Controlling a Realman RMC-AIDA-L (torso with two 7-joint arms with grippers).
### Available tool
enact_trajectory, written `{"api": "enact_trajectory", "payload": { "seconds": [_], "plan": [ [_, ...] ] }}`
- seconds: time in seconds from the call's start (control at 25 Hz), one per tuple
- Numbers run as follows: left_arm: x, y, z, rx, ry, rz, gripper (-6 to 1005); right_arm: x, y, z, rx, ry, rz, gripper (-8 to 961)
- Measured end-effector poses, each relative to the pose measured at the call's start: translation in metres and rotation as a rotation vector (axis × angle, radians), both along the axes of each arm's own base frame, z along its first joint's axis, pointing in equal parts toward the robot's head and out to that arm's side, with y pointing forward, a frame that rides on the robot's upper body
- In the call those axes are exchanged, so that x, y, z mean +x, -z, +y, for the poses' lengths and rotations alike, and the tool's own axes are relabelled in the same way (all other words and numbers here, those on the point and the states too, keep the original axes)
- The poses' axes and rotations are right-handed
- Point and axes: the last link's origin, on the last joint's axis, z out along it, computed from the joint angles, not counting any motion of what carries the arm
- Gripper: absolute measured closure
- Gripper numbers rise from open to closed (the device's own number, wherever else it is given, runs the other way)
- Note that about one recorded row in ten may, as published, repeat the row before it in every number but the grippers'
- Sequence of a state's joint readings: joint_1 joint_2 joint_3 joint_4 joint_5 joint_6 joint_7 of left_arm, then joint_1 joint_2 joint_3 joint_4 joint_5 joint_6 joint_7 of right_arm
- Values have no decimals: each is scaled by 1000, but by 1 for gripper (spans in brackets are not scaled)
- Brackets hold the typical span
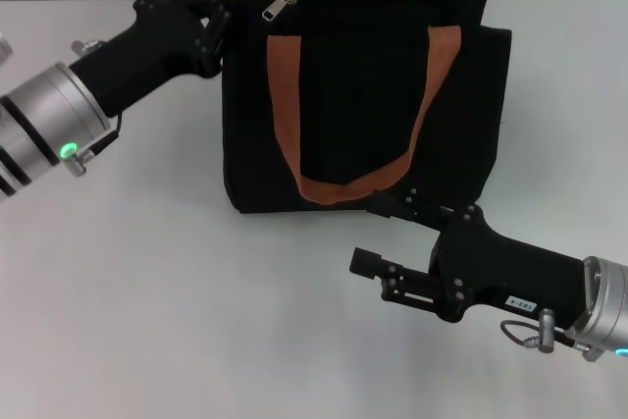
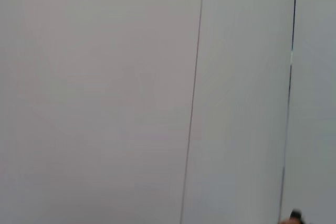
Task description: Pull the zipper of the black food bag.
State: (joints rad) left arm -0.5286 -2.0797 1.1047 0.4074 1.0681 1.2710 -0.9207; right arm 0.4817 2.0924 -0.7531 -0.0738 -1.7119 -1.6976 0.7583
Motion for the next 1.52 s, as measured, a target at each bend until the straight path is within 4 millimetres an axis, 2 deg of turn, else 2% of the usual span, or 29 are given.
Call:
{"api": "enact_trajectory", "payload": {
  "seconds": [0.12, 0.24, 0.36, 0.4, 0.52, 0.72, 0.92, 1.0, 1.36, 1.52],
  "plan": [
    [8, -4, 3, -51, -13, -61, 943, 0, 0, 0, 2, 1, 0, 239],
    [12, -8, 5, -105, -41, -117, 947, 1, -2, 0, 36, 9, 14, 239],
    [16, -8, 9, -154, -68, -163, 949, 4, -6, -2, 155, 18, 30, 239],
    [20, -7, 10, -182, -68, -167, 949, 4, -8, -5, 250, 2, 41, 239],
    [28, -2, 9, -249, -49, -143, 949, 2, -9, -7, 303, -21, 44, 239],
    [23, -3, 15, -256, -107, -142, 949, -1, -12, -2, 334, -17, 61, 239],
    [30, -10, -1, -314, -33, -219, 949, -5, -19, 8, 381, 0, 94, 240],
    [25, -16, 0, -305, -59, -268, 949, -9, -21, 15, 368, 11, 115, 240],
    [18, -18, -3, -304, -89, -291, 949, -20, -33, 45, 306, 94, 196, 240],
    [16, -17, -1, -300, -102, -287, 949, -30, -39, 65, 124, 174, 269, 240]
  ]
}}
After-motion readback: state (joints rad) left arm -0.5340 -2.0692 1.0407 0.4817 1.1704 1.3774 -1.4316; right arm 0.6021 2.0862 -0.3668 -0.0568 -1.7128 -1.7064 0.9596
